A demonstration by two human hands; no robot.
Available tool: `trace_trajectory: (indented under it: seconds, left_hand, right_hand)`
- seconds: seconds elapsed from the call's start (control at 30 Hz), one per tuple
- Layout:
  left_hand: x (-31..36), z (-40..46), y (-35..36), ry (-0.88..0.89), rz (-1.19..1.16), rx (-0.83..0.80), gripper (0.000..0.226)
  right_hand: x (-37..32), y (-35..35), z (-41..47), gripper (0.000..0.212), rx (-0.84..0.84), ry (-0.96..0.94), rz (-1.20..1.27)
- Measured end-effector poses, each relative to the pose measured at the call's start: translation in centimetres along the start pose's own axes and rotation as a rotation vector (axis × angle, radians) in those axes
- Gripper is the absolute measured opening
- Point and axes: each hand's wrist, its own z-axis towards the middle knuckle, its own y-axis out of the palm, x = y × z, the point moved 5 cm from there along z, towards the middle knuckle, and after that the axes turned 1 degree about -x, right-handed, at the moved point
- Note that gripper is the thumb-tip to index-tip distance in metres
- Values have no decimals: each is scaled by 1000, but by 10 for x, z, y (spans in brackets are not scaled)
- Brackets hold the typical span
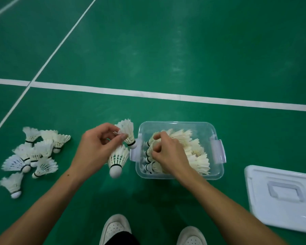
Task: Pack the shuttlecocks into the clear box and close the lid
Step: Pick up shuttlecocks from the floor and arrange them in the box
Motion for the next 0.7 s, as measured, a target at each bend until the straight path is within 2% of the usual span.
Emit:
trace_trajectory:
  seconds: [0.13,0.3,0.4,0.57,0.7]
  left_hand:
    - [-4,-2,4,18,49,-54,16]
    - [-12,-1,18,-3,43,-164,16]
    - [-14,6,24,2,35,-267,17]
    - [-3,27,31,84,180,-397,14]
    - [11,43,46,171,261,-486,11]
  right_hand:
    - [4,13,10,44,-57,12,-44]
    - [16,16,13,54,-202,114,189]
    - [16,10,9,57,-248,83,292]
    - [2,-40,1,50,-57,-91,312]
    - [-20,-66,-7,49,73,-317,190]
